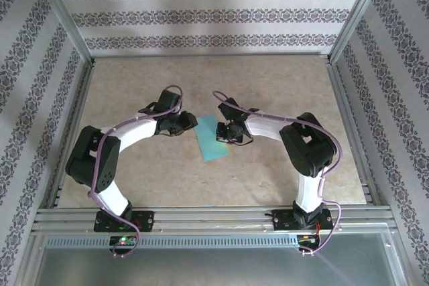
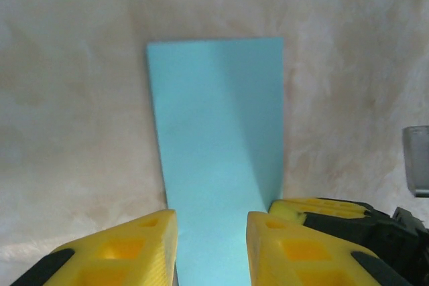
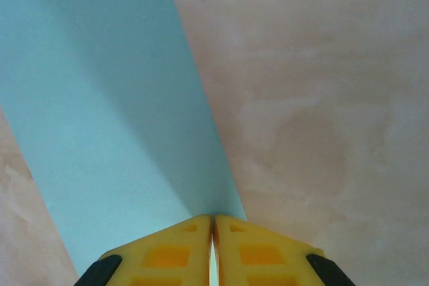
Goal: Fold a paper plane with a square sheet of paper (pick it up from the middle)
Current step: First fold in half a square sheet of paper at the center of the table, then fold the triangle a second time at the center of the table.
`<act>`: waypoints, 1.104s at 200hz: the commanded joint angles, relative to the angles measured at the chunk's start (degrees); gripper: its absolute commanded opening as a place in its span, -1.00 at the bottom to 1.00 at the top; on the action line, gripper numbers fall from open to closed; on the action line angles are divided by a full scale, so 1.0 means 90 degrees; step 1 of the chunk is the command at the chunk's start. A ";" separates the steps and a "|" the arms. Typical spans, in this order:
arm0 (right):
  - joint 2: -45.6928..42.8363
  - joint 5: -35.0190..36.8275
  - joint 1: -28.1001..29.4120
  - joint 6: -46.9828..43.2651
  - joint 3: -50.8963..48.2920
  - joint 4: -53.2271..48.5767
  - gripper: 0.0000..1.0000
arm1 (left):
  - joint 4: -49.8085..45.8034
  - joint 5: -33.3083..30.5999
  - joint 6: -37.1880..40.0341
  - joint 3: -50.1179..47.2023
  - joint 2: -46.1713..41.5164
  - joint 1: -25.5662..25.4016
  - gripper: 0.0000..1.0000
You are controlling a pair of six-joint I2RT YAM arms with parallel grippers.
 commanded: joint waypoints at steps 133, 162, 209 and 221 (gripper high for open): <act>-0.2755 -0.0588 -0.0599 0.0807 -0.2358 0.1014 -0.04 | 0.0931 0.0302 -0.0713 0.0161 0.0974 -0.0823 -0.59; -0.2998 -0.0930 -0.0600 0.0666 -0.2642 0.1038 -0.02 | 0.0598 -0.0127 -0.0951 0.0192 0.1138 -0.0825 -0.61; -0.2985 -0.1275 -0.0386 0.0723 -0.2893 0.1121 -0.02 | 0.0640 -0.0386 -0.1474 -0.0115 0.1261 -0.0824 -0.61; -0.2922 -0.1294 -0.0268 0.0764 -0.2886 0.1155 -0.03 | 0.0726 -0.0377 -0.1595 -0.0214 0.1293 -0.0832 -0.61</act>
